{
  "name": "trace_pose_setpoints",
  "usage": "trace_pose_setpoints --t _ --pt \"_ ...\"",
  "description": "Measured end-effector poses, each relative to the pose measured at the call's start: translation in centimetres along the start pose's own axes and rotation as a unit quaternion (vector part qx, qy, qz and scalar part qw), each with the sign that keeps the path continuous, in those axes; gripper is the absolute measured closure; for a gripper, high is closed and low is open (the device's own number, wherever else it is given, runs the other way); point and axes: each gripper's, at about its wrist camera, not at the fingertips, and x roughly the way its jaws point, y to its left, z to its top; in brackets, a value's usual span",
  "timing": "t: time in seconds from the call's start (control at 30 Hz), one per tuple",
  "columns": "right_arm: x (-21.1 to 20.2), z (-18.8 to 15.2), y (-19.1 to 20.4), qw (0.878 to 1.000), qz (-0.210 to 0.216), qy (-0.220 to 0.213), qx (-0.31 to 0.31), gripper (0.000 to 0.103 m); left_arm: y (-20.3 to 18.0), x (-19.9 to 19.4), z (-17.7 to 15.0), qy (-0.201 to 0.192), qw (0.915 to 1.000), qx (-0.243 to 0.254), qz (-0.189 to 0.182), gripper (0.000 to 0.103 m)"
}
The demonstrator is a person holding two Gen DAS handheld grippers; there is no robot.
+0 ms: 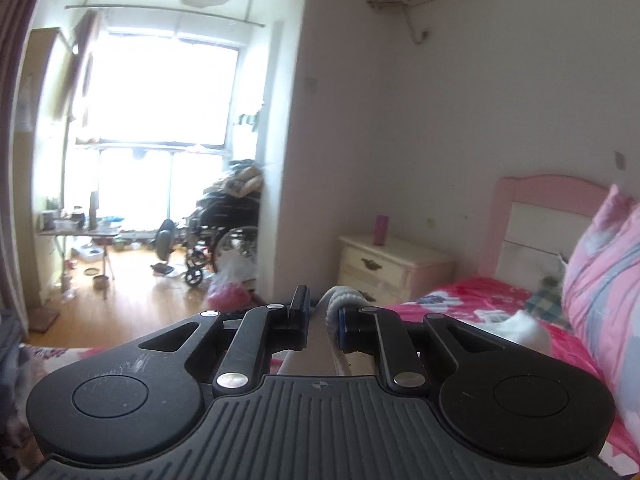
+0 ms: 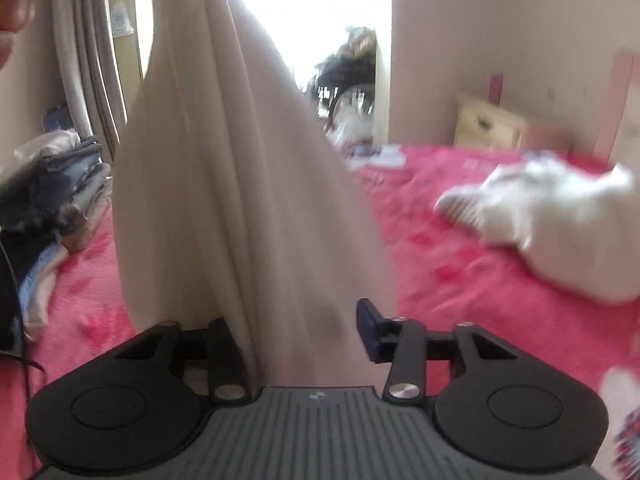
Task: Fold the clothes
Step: 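Lift the sweatshirt high with both grippers and shake it out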
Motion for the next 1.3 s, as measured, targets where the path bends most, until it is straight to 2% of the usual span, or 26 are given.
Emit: trace_pose_setpoints --t 0.07,0.1,0.23,0.4,0.5,0.67,0.7,0.87,1.1,1.17,1.3 --pt "-1.6 0.4 -0.3 0.999 -0.029 -0.034 -0.029 0.086 0.4 -0.8 0.6 -0.008 0.9999 -0.007 0.011 0.090" --pt "-2.8 0.7 -0.2 0.996 -0.045 -0.055 -0.048 0.089 0.4 -1.2 1.2 -0.017 0.9997 -0.011 0.016 0.090" --pt "-7.5 3.6 -0.9 0.977 -0.111 -0.150 -0.108 0.092 0.3 -3.5 4.2 -0.065 0.9972 -0.023 0.030 0.090" --pt "-13.1 9.7 -2.7 0.944 -0.160 -0.252 -0.141 0.092 -1.0 -7.4 9.1 -0.142 0.9890 -0.014 0.038 0.090" --pt "-16.2 13.0 -2.6 0.913 -0.190 -0.311 -0.182 0.092 -1.7 -9.8 12.1 -0.187 0.9812 -0.013 0.046 0.089" --pt "-20.9 16.5 -1.3 0.842 -0.241 -0.389 -0.287 0.092 -2.3 -13.5 16.2 -0.247 0.9670 -0.016 0.061 0.089" --pt "-21.8 17.1 -1.2 0.832 -0.246 -0.396 -0.301 0.092 -2.6 -14.1 16.7 -0.258 0.9642 -0.011 0.062 0.089" --pt "-26.3 19.7 -1.4 0.800 -0.263 -0.415 -0.346 0.092 -4.8 -17.5 18.5 -0.300 0.9519 0.023 0.059 0.086" --pt "-32.8 19.8 -0.6 0.770 -0.258 -0.456 -0.363 0.092 -5.6 -22.0 19.6 -0.325 0.9444 0.022 0.047 0.085" --pt "-34.3 19.4 -0.3 0.767 -0.247 -0.469 -0.362 0.092 -5.6 -23.5 19.4 -0.329 0.9431 0.020 0.046 0.085" --pt "-37.3 18.3 0.2 0.768 -0.204 -0.491 -0.357 0.092 -5.6 -26.4 18.8 -0.333 0.9417 0.020 0.046 0.085"
